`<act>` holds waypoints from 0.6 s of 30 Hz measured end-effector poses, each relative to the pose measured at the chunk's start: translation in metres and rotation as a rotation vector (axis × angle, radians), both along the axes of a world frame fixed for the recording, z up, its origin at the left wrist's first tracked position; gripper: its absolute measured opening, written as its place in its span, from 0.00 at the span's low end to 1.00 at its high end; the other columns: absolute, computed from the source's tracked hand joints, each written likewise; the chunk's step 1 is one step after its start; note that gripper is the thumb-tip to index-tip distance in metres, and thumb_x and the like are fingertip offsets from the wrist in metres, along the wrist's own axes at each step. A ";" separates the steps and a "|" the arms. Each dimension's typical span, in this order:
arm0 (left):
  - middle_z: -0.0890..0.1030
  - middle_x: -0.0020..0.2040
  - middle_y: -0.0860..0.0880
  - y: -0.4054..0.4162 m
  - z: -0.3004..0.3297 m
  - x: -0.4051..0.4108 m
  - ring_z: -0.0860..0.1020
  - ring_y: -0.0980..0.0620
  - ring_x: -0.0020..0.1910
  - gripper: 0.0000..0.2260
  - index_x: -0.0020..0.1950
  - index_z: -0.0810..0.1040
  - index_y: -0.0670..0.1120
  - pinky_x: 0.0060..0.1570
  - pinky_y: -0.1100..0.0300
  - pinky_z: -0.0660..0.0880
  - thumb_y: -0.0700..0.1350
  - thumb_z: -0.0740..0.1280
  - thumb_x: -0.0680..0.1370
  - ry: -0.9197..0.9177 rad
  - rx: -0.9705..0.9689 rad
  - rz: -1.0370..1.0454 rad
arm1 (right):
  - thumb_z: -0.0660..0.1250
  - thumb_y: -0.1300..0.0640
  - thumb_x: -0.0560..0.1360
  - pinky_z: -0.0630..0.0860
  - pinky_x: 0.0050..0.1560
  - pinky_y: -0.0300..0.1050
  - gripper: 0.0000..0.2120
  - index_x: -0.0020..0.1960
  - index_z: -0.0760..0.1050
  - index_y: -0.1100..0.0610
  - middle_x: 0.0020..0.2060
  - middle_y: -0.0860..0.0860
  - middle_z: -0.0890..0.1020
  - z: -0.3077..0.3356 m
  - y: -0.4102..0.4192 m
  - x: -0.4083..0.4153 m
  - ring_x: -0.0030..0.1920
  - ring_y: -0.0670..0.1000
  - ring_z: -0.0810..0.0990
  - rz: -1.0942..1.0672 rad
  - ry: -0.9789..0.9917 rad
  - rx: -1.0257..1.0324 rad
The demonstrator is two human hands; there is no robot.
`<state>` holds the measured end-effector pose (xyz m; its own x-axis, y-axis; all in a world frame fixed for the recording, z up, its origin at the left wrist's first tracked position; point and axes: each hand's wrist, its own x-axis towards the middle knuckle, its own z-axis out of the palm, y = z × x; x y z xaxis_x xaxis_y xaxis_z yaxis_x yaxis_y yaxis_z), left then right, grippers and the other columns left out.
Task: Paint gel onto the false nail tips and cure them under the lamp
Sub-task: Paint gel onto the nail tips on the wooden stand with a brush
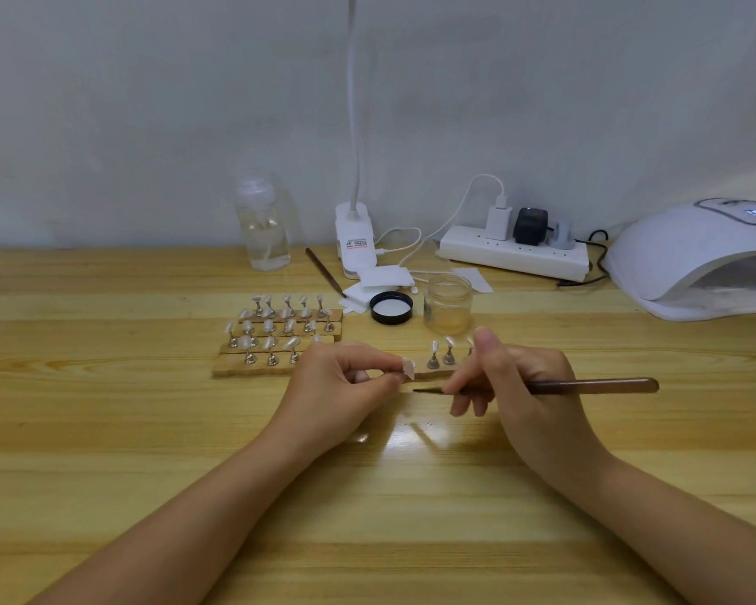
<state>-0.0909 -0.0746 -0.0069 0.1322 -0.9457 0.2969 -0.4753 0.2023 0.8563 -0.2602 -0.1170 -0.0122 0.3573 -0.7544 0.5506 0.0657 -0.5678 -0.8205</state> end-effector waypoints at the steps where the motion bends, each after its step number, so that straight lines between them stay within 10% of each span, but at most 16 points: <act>1: 0.80 0.37 0.39 0.000 0.000 0.000 0.65 0.60 0.24 0.07 0.42 0.84 0.49 0.28 0.75 0.62 0.37 0.71 0.71 -0.002 0.002 0.002 | 0.57 0.47 0.74 0.71 0.31 0.32 0.19 0.34 0.80 0.54 0.27 0.53 0.81 0.000 0.000 0.000 0.27 0.43 0.76 -0.014 0.006 -0.023; 18: 0.77 0.33 0.38 -0.002 -0.003 0.000 0.66 0.59 0.27 0.08 0.41 0.83 0.54 0.29 0.72 0.62 0.39 0.71 0.71 0.032 0.043 0.027 | 0.60 0.48 0.76 0.73 0.33 0.32 0.16 0.37 0.80 0.54 0.29 0.52 0.82 0.001 -0.001 0.001 0.29 0.43 0.78 -0.043 0.025 -0.041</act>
<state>-0.0908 -0.0764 -0.0101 0.1670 -0.9534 0.2512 -0.4521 0.1524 0.8789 -0.2595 -0.1179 -0.0114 0.3387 -0.7465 0.5727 0.0206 -0.6027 -0.7977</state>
